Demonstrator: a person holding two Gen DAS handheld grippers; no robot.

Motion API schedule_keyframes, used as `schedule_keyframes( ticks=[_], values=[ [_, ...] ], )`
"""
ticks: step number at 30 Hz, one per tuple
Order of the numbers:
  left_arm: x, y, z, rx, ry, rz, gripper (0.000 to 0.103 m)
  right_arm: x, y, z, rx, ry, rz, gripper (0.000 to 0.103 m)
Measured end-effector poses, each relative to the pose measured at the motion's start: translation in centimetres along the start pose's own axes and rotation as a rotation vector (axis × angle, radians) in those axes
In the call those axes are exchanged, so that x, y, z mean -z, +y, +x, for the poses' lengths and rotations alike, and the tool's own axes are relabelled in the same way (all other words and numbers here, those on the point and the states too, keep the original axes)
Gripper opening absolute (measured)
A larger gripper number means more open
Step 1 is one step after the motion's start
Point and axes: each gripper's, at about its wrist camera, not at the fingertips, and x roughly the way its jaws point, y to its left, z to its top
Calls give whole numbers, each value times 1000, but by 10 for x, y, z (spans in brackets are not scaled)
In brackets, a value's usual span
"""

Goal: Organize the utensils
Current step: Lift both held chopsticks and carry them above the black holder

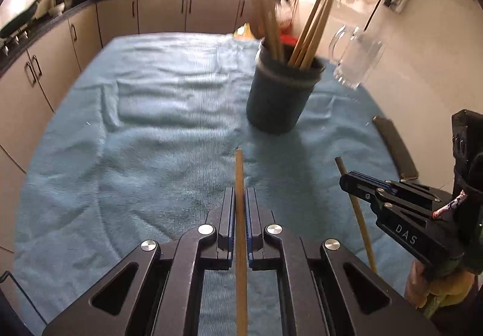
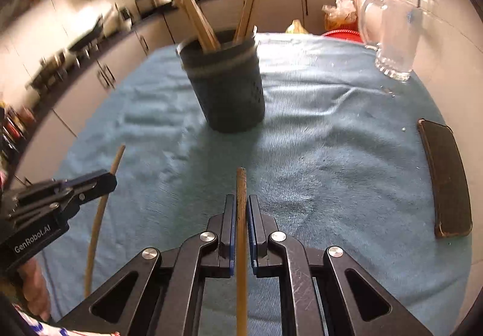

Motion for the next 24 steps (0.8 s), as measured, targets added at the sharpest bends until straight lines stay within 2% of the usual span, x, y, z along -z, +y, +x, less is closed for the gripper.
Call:
schedule_keyframes(
  ticks=[9, 24],
  values=[
    [7, -22, -58, -21, -150, 33, 6, 7, 4, -61, -11, -157, 22, 7],
    [23, -47, -131, -15, -311, 55, 6, 17, 20, -144, -36, -354, 7, 7]
  ],
)
